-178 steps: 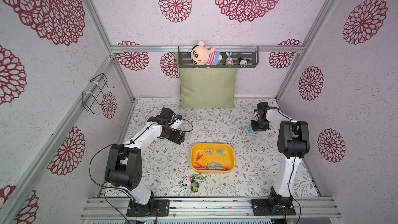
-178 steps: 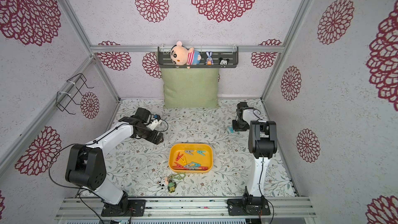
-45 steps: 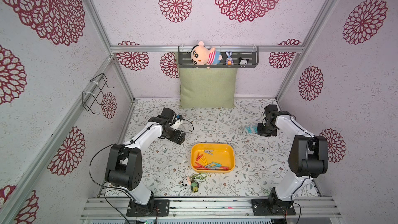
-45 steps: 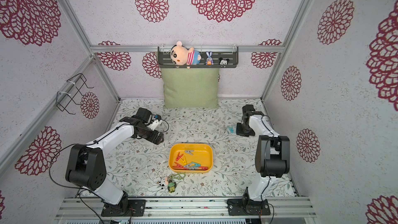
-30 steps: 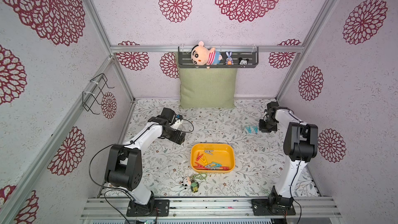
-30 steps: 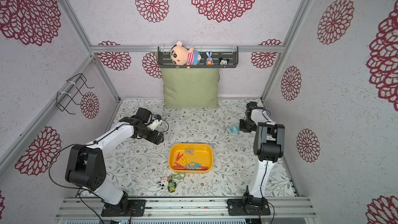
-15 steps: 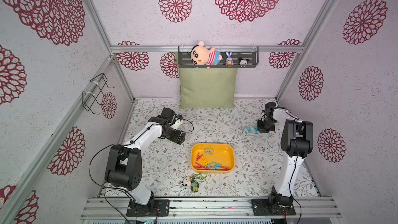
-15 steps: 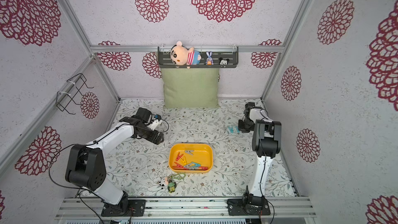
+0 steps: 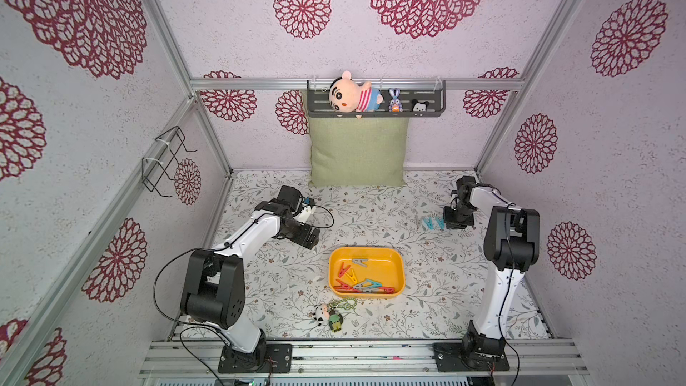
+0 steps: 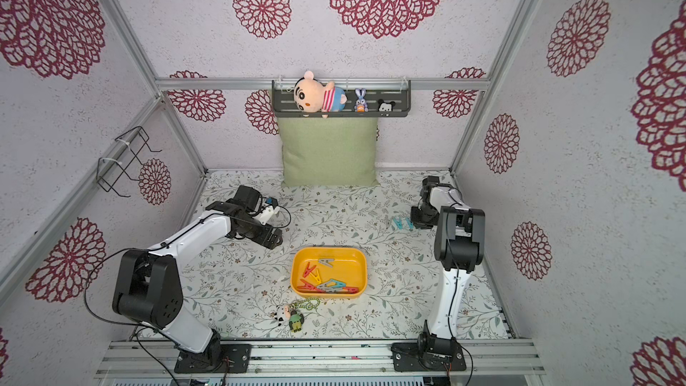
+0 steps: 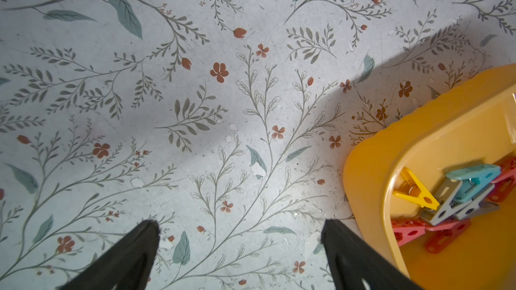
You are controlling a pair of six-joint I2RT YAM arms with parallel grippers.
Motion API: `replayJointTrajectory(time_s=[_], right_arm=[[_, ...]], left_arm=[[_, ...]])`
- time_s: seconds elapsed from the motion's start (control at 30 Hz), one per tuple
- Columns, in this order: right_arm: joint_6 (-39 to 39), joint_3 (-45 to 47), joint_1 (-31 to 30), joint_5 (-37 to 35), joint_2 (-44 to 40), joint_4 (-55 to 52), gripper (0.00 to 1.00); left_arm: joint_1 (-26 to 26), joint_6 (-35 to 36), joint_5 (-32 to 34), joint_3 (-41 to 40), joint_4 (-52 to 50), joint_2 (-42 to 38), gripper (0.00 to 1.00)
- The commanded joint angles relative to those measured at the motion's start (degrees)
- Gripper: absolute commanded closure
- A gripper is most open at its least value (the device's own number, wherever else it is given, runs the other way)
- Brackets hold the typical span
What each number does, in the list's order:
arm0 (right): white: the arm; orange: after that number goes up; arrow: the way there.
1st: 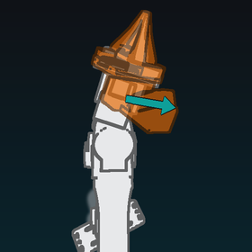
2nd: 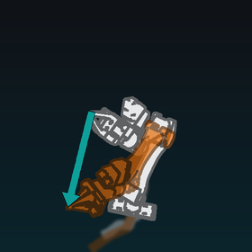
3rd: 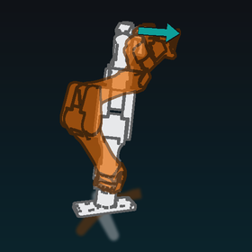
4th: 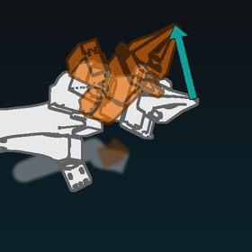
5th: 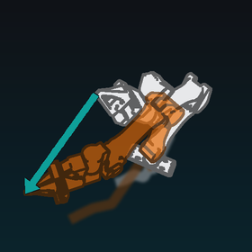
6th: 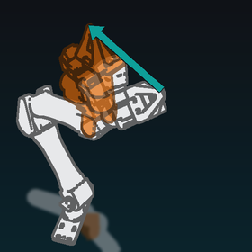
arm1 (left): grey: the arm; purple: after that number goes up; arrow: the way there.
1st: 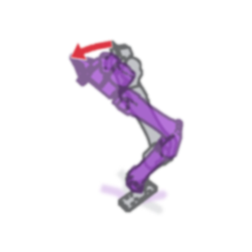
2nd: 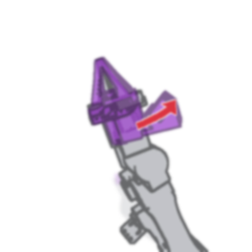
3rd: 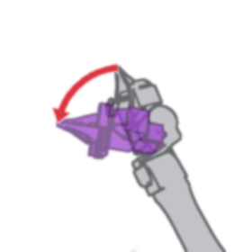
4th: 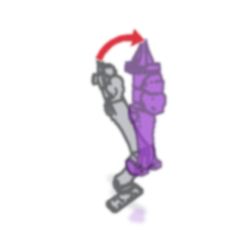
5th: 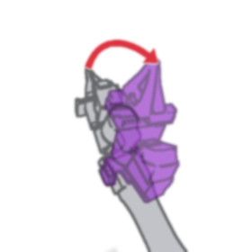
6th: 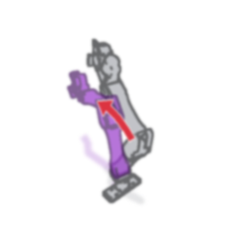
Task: Take the clothespins out of the storage box
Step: Place the clothespin at the center of the board, then pick up the clothespin from the storage box.
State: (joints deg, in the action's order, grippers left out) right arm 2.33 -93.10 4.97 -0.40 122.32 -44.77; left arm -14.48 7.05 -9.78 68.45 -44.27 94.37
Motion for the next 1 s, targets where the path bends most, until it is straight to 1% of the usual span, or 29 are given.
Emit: replayJointTrajectory(time_s=[0.0,0.3,0.37,0.47,0.57,0.67,0.83,0.97], right_arm=[[-0.5,-2.8,-0.4,-2.0,-0.9,-2.2,0.75],[0.6,-6.2,-2.3,-4.1,-6.2,-5.9,0.7],[1.5,-6.7,-3.2,-4.0,-8.4,-6.7,0.69],[3.2,-6.8,-6.0,-3.8,-12.6,-7.8,0.69],[4.8,-5.6,-11.8,-3.3,-18.9,-7.9,0.68],[7.5,-2.4,-19.0,-2.9,-25.8,-6.9,0.67],[11.2,7.6,-32.7,-1.8,-35.8,-2.9,0.67],[11.3,14.4,-42.8,-0.2,-39.3,-1.1,0.67]], left_arm=[[-0.5,0.0,-0.5,-0.2,0.5,-1.6,0.01],[-0.5,0.1,-0.4,-0.3,0.6,-1.5,0.01],[-0.4,0.1,-0.5,-0.4,0.7,-1.4,0.01],[-0.4,0.1,-0.5,-0.4,0.8,-1.4,0.01],[-0.3,0.1,0.0,-0.5,0.8,-1.6,0.01],[-0.3,0.1,0.5,-0.7,1.3,-1.8,0.01],[0.0,-0.2,0.6,-0.8,1.6,-1.6,0.01],[0.2,-0.2,0.7,-0.8,1.6,-1.2,0.01]])
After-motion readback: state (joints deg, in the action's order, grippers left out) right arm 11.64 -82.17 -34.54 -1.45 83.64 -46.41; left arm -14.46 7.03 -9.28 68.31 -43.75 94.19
